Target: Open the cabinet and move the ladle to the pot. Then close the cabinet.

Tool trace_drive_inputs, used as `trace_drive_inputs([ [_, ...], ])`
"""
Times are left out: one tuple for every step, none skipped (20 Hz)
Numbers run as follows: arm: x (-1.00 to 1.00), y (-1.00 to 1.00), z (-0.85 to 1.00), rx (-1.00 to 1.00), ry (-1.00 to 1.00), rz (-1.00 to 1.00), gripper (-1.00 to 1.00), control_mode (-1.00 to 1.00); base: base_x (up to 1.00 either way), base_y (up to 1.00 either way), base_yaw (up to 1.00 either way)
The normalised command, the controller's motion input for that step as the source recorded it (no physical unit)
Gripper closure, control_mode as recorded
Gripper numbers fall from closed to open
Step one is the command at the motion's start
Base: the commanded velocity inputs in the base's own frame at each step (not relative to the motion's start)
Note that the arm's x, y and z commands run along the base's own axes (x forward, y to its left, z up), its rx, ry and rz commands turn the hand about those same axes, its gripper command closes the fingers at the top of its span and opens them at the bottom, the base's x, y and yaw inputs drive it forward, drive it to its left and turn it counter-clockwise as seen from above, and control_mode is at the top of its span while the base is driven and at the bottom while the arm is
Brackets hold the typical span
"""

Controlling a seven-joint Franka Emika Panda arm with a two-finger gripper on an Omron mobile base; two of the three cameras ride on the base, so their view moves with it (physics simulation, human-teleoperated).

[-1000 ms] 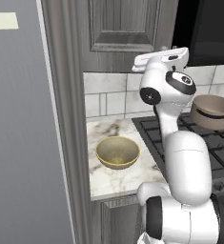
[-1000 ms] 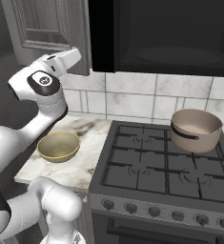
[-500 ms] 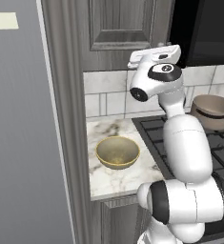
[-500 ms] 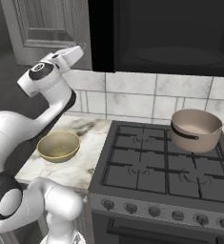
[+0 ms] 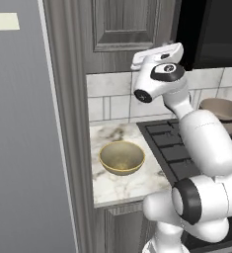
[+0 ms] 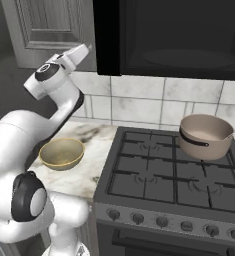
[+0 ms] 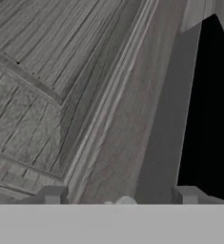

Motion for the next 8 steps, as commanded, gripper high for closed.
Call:
trace_drive_inputs([
  [0.63, 0.04, 0.00, 0.00, 0.00, -0.07, -1.00, -1.00, 0.00, 0.00, 0.00],
  [0.52, 0.00, 0.00, 0.00, 0.00, -0.06, -1.00, -1.00, 0.00, 0.00, 0.00],
  [0.44, 0.01, 0.00, 0.00, 0.00, -0.06, -1.00, -1.00, 0.00, 0.00, 0.00],
  [0.31, 0.01, 0.00, 0.00, 0.00, -0.05, -1.00, -1.00, 0.00, 0.00, 0.00],
  [0.26, 0.04, 0.00, 0.00, 0.00, -0.04, -1.00, -1.00, 0.00, 0.00, 0.00],
  [0.21, 0.06, 0.00, 0.00, 0.00, -0.04, -1.00, -1.00, 0.00, 0.00, 0.00],
  [0.17, 0.06, 0.00, 0.00, 0.00, -0.04, -1.00, -1.00, 0.00, 0.00, 0.00],
  [0.11, 0.09, 0.00, 0.00, -0.02, -0.04, -1.00, -1.00, 0.00, 0.00, 0.00],
])
